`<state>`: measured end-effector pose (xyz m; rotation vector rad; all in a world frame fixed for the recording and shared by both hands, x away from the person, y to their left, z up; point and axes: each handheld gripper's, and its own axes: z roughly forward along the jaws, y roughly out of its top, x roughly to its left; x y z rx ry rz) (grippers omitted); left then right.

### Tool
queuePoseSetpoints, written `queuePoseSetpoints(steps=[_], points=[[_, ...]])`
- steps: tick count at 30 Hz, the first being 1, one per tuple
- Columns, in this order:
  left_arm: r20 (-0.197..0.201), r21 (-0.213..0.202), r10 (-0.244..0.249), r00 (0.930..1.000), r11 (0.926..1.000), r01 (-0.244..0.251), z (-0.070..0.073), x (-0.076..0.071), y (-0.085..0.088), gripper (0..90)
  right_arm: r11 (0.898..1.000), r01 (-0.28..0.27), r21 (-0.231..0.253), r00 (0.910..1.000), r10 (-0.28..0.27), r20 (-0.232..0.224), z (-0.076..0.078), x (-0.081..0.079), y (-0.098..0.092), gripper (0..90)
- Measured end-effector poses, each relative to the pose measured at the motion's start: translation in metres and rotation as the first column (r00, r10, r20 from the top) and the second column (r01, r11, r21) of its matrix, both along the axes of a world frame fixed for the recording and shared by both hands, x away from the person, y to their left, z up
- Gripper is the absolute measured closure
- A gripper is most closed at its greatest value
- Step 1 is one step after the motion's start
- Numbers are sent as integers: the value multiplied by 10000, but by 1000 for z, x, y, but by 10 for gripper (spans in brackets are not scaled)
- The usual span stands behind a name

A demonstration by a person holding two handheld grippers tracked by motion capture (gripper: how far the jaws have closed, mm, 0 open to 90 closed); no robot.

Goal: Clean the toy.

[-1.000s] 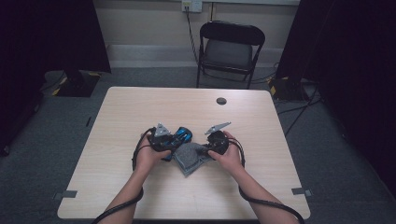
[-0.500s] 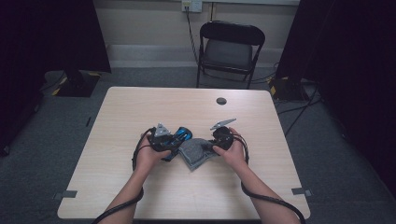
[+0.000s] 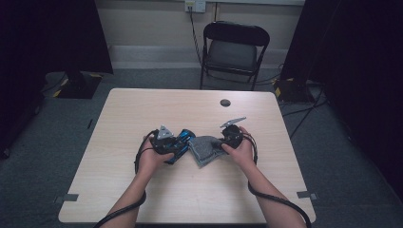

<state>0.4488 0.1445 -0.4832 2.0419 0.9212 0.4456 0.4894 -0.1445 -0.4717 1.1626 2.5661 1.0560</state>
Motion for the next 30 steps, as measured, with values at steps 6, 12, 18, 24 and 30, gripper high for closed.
queuePoseSetpoints(steps=[6, 12, 18, 24, 30], points=[[-96, -82, 18, 10000, 10000, -18, 0, 0, -1, 514, 10000, 41, -3, 10000, -41, 54, 0, 1, -1, 688], [-93, -86, 23, 10000, 10000, -23, 0, 0, -1, 514, 9997, 220, -75, 9997, -220, 83, 1, 2, -4, 687], [-12, 13, 10, 10000, 10000, -10, 0, 0, 0, 514, 9989, 468, -99, 9987, -466, 195, 2, 1, -8, 688], [-11, 17, 24, 10000, 10000, -24, 0, 0, 0, 514, 9952, 972, 134, 9945, -977, 369, 5, 0, -18, 687], [-35, 116, 14, 10000, 9999, -14, 1, 0, -1, 513, 9912, 1254, 429, 9905, -1276, 518, 14, -1, -33, 687]])
